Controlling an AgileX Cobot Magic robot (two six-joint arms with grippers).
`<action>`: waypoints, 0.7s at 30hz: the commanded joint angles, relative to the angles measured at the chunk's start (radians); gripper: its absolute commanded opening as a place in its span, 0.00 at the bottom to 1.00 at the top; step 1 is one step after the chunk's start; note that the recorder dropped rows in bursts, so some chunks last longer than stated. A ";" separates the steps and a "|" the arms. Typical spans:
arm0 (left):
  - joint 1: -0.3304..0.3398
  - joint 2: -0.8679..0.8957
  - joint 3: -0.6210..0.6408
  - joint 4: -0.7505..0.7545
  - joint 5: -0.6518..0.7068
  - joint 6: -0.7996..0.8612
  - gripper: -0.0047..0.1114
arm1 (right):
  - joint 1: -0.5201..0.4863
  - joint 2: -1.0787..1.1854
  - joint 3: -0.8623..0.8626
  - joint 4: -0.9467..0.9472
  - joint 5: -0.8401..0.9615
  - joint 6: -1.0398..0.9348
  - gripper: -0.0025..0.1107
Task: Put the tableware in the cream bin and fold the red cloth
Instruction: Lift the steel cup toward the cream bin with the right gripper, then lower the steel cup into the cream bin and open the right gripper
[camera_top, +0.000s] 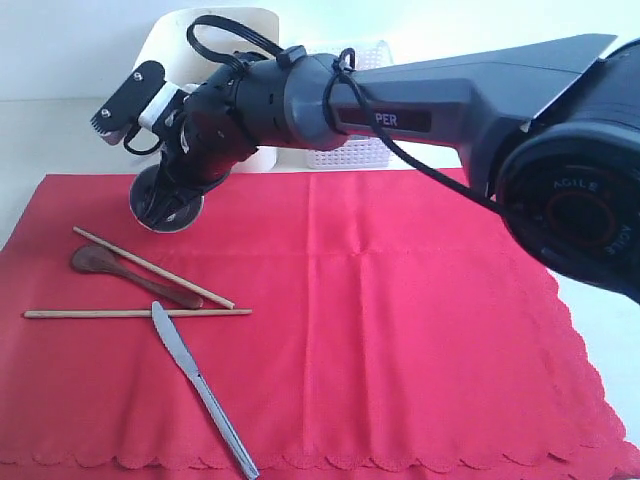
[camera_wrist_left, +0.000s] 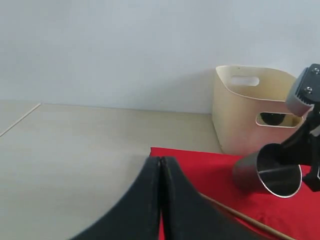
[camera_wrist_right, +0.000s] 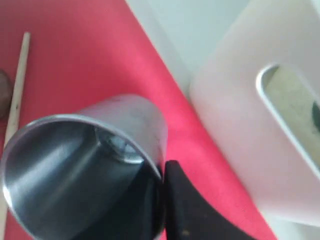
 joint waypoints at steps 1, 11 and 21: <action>0.002 -0.007 -0.001 -0.002 -0.006 0.003 0.05 | 0.003 -0.041 0.003 0.007 0.032 0.030 0.02; 0.002 -0.007 -0.001 -0.002 -0.006 0.003 0.05 | 0.003 -0.123 0.003 0.013 0.063 0.039 0.02; 0.002 -0.007 -0.001 -0.002 -0.006 0.003 0.05 | 0.001 -0.224 0.003 0.007 0.007 0.046 0.02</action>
